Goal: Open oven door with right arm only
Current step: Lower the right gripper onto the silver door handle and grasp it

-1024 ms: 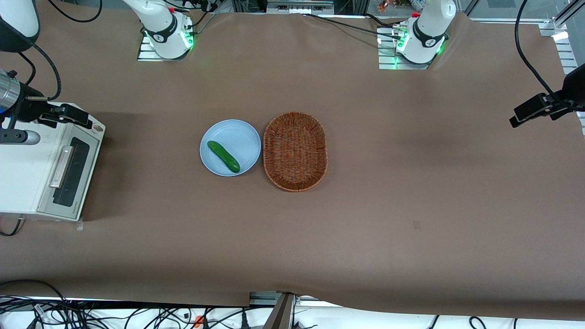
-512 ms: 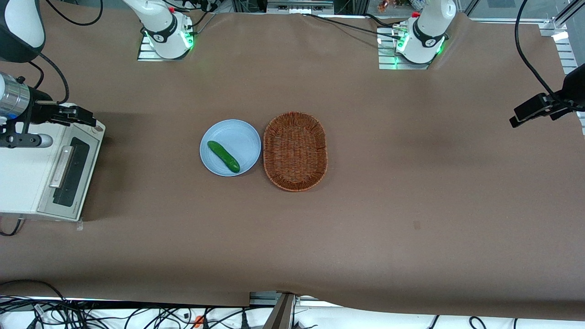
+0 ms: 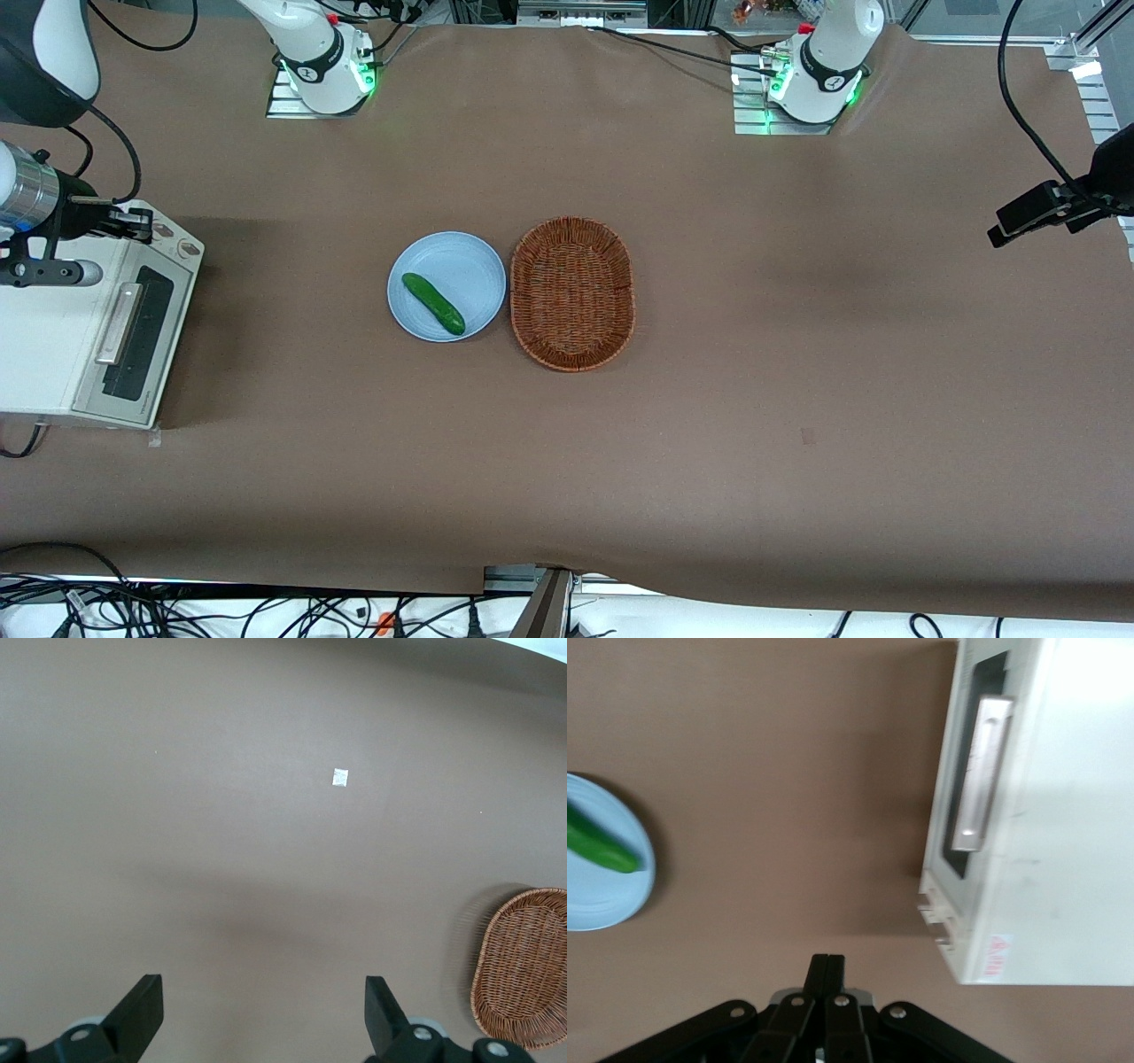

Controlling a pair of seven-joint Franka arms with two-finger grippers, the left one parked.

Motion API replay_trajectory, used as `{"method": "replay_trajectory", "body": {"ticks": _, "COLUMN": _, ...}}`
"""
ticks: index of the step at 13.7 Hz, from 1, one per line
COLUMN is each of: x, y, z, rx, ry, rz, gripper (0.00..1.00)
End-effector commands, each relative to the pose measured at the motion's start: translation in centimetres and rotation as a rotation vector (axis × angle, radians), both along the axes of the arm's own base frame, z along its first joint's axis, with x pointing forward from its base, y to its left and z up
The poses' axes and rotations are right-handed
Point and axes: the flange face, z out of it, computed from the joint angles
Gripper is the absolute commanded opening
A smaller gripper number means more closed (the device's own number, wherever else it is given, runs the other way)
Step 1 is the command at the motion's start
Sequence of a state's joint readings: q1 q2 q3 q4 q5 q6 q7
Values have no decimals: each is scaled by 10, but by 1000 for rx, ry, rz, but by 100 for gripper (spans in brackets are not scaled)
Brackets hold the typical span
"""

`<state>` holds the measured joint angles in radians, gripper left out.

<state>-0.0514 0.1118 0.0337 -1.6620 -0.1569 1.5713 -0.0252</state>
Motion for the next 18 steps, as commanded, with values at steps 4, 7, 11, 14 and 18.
{"method": "replay_trajectory", "body": {"ticks": 4, "x": 32, "y": 32, "z": -48, "rx": -349, "ry": -31, "rz": 23, "gripper": 0}}
{"method": "replay_trajectory", "body": {"ticks": 7, "x": 48, "y": 25, "z": -105, "rx": -541, "ry": -53, "rz": -68, "gripper": 0}}
{"method": "replay_trajectory", "body": {"ticks": 11, "x": 56, "y": 9, "z": -150, "rx": -614, "ry": -82, "rz": -95, "gripper": 0}}
{"method": "replay_trajectory", "body": {"ticks": 14, "x": 59, "y": 0, "z": -162, "rx": -637, "ry": -101, "rz": -104, "gripper": 0}}
{"method": "replay_trajectory", "body": {"ticks": 18, "x": 64, "y": -17, "z": -177, "rx": -642, "ry": -118, "rz": -96, "gripper": 0}}
